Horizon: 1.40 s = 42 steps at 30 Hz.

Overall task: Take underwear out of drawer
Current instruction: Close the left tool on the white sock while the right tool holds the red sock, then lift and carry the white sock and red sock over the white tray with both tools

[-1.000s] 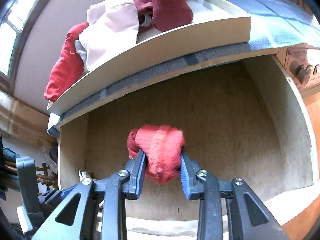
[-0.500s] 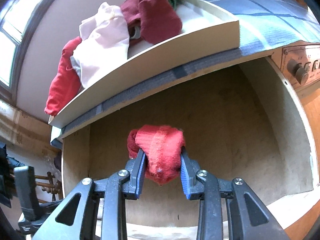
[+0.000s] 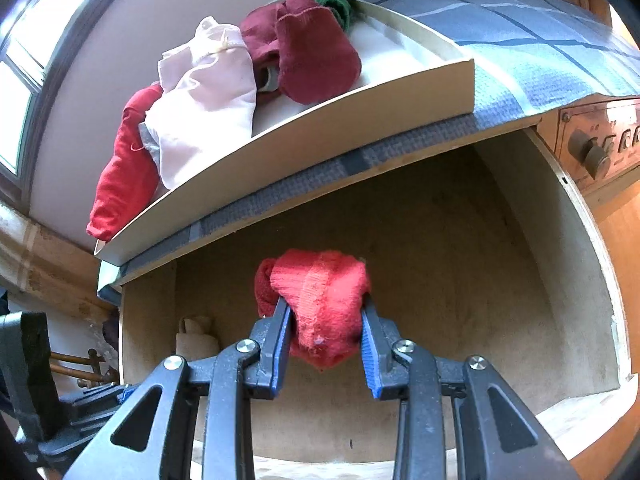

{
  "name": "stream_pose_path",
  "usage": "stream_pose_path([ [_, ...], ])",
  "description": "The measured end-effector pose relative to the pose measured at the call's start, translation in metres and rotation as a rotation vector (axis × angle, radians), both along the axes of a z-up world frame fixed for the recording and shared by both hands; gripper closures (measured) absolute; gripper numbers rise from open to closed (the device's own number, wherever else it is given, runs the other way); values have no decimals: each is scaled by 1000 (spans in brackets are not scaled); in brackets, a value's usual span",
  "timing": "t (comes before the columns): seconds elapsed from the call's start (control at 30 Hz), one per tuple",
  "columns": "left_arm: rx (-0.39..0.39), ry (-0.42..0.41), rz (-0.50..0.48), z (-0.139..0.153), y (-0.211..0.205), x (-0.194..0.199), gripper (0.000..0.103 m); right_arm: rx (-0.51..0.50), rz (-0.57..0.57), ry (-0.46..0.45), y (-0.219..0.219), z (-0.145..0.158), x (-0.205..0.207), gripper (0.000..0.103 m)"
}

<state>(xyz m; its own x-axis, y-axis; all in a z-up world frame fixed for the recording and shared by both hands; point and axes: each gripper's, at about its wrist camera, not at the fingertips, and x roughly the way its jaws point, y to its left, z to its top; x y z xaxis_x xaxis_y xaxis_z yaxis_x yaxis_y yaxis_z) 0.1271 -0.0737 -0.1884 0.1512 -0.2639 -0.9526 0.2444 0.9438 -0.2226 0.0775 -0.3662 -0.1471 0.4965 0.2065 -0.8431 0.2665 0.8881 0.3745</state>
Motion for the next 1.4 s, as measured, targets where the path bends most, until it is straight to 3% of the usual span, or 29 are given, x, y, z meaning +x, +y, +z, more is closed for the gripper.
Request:
stream_pose_path([
  [0.13,58,-81,3,-2,-7,5,48,11,-2,4,2,0,4,70],
  [0.2,107,-41,12,-15,-11,12,51,5,2,2,8,-2,7,70],
  [0.27,108,22,36,-31,-11,17,51,-2,6,-1,11,-2,8,70],
  [0.4,114,58,55,-51,-5,21,59,-4,-2,-1,10,-2,8,70],
  [0.7,125,-23,-25,-43,-2,7,73,-40,-14,5,18,-8,12,70],
  [0.8,54,13,-46,-39,-3,-1,74,-51,-27,-4,20,-7,14,70],
  [1.1,-12,-35,-152,-8,-4,-32,74,-84,-64,-19,31,-5,10,70],
  [1.4,-3,-121,-193,7,-17,-50,74,-47,-165,-74,26,6,-22,70],
])
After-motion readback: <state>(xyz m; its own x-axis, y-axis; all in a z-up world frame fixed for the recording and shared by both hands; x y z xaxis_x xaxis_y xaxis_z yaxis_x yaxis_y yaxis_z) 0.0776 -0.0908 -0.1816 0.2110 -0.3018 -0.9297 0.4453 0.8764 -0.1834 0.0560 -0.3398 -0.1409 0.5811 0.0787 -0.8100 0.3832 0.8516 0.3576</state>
